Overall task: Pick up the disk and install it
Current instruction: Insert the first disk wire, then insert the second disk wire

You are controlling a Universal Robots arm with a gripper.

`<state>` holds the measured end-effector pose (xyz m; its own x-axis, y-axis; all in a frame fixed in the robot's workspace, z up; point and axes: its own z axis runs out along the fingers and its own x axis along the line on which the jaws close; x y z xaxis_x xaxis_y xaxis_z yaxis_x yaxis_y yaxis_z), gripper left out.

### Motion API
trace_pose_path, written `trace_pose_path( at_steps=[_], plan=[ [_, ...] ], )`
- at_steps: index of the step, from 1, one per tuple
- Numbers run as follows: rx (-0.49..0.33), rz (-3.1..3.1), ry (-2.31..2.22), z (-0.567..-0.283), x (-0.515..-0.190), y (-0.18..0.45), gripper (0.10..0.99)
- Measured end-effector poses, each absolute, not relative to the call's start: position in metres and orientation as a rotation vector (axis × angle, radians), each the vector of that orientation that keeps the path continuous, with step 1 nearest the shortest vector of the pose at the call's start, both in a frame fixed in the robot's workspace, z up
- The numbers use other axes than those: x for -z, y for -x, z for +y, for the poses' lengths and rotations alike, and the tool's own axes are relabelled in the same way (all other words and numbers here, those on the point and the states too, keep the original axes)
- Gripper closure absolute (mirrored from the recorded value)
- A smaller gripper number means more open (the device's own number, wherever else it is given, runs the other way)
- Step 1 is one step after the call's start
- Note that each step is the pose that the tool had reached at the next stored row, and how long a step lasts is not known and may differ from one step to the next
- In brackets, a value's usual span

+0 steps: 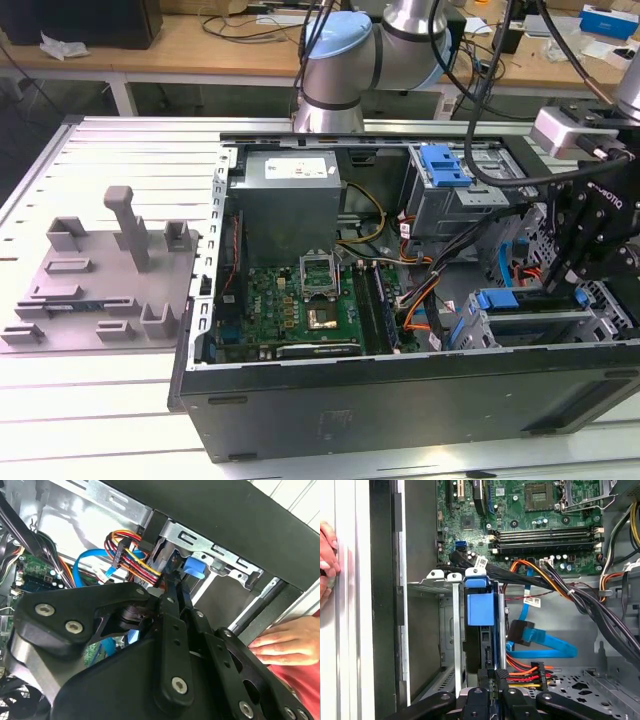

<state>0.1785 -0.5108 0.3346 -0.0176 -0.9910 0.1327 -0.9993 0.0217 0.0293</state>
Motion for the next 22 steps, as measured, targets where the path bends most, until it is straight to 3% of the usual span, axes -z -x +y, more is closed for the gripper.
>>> trace_pose_path(
  at_steps=[1, 3, 8, 22],
  plan=[
    [-0.107, -2.160, -2.118, -0.511, -0.334, -0.179, 0.910],
    [-0.108, -2.160, -2.117, -0.511, -0.338, -0.178, 0.784],
    [-0.108, -2.160, -2.117, -0.511, -0.354, -0.178, 0.784],
    [-0.108, -2.160, -2.117, -0.510, -0.354, -0.178, 0.784]
  ],
)
